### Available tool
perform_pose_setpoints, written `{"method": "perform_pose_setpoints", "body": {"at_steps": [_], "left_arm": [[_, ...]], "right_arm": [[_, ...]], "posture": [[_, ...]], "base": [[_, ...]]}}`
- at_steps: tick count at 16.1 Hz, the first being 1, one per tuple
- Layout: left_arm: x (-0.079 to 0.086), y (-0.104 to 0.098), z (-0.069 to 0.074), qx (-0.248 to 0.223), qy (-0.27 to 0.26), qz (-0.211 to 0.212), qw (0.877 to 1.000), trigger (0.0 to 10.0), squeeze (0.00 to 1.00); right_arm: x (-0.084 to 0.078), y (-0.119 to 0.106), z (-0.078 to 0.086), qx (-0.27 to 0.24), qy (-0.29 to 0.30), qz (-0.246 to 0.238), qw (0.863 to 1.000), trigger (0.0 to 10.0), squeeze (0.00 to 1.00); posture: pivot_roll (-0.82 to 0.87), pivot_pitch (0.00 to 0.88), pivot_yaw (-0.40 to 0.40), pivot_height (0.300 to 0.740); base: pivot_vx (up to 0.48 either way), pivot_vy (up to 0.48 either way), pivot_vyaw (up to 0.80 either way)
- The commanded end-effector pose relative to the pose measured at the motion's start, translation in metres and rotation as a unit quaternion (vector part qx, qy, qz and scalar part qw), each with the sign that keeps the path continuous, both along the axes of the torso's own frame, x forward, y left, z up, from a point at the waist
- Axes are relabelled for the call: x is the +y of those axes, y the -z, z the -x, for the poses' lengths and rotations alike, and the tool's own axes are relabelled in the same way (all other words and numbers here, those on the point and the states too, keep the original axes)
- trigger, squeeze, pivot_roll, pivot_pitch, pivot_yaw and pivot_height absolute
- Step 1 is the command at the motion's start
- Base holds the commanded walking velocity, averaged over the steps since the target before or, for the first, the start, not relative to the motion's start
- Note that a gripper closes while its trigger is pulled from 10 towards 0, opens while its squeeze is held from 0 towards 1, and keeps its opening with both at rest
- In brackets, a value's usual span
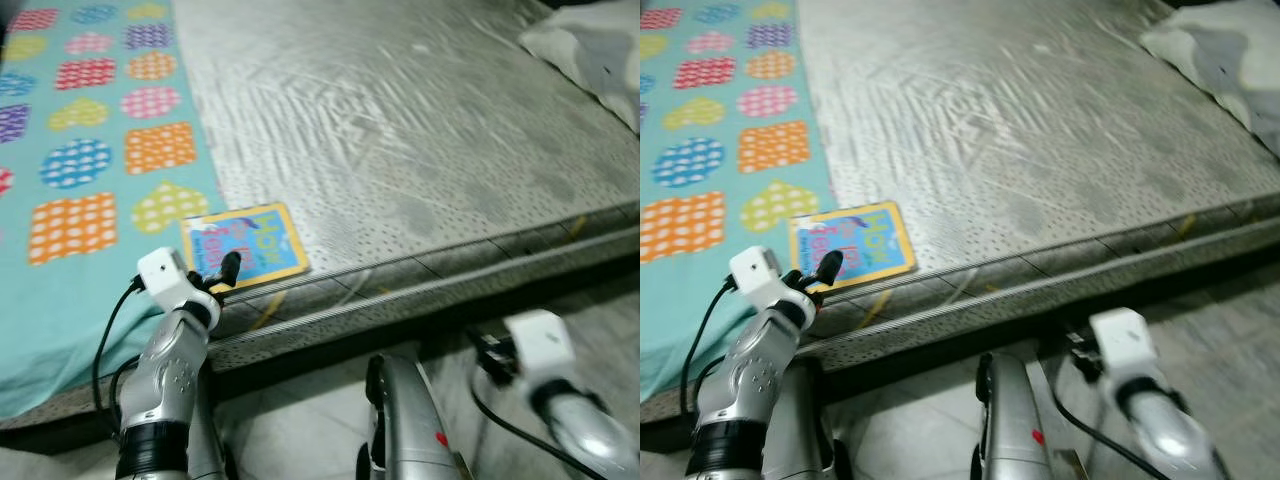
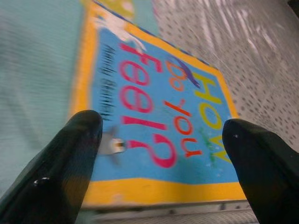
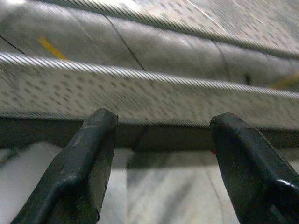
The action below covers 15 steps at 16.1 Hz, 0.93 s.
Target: Clean up the room
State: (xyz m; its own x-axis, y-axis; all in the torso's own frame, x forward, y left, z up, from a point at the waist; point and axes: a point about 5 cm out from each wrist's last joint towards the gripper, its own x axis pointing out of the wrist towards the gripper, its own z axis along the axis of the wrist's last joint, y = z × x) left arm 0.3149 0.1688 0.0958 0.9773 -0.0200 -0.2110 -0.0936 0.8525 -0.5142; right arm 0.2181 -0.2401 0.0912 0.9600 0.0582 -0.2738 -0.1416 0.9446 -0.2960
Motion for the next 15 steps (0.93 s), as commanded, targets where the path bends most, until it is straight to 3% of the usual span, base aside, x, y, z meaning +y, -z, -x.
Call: {"method": "perform_pose_setpoints", "body": {"at_steps": [1, 4, 8, 11, 15], "left_arm": [[-0.001, 0.006, 0.001, 0.008, 0.003, 0.012, 1.0, 10.0, 0.0], [0.0, 0.007, 0.002, 0.013, -0.02, 0.04, 0.999, 10.0, 0.0], [0.007, 0.001, 0.018, -0.003, -0.065, 0.019, 0.998, 10.0, 0.0], [0.028, 0.002, 0.024, 0.002, -0.098, -0.005, 0.995, 10.0, 0.0], [0.05, -0.004, 0.022, -0.001, -0.125, -0.028, 0.992, 10.0, 0.0]], "right_arm": [[-0.006, -0.006, 0.006, 0.002, -0.006, 0.004, 1.0, 10.0, 0.0], [-0.007, -0.008, 0.004, 0.004, -0.015, 0.012, 1.0, 10.0, 0.0], [0.0, -0.006, -0.003, 0.003, -0.025, 0.01, 1.0, 10.0, 0.0], [0.007, -0.004, -0.006, -0.002, -0.031, 0.008, 0.999, 10.0, 0.0], [0.007, -0.002, -0.007, -0.004, -0.025, 0.007, 1.0, 10.0, 0.0]], "posture": [[-0.29, 0.22, -0.051, 0.496], [-0.28, 0.216, -0.052, 0.496], [-0.26, 0.209, -0.047, 0.496], [-0.24, 0.202, -0.039, 0.496], [-0.23, 0.197, -0.03, 0.496]], "base": [[0.0, 0.0, 0.0], [0.0, 0.0, 0.0], [0.0, 0.0, 0.0], [0.0, 0.0, 0.0], [0.0, 0.0, 0.0]]}}
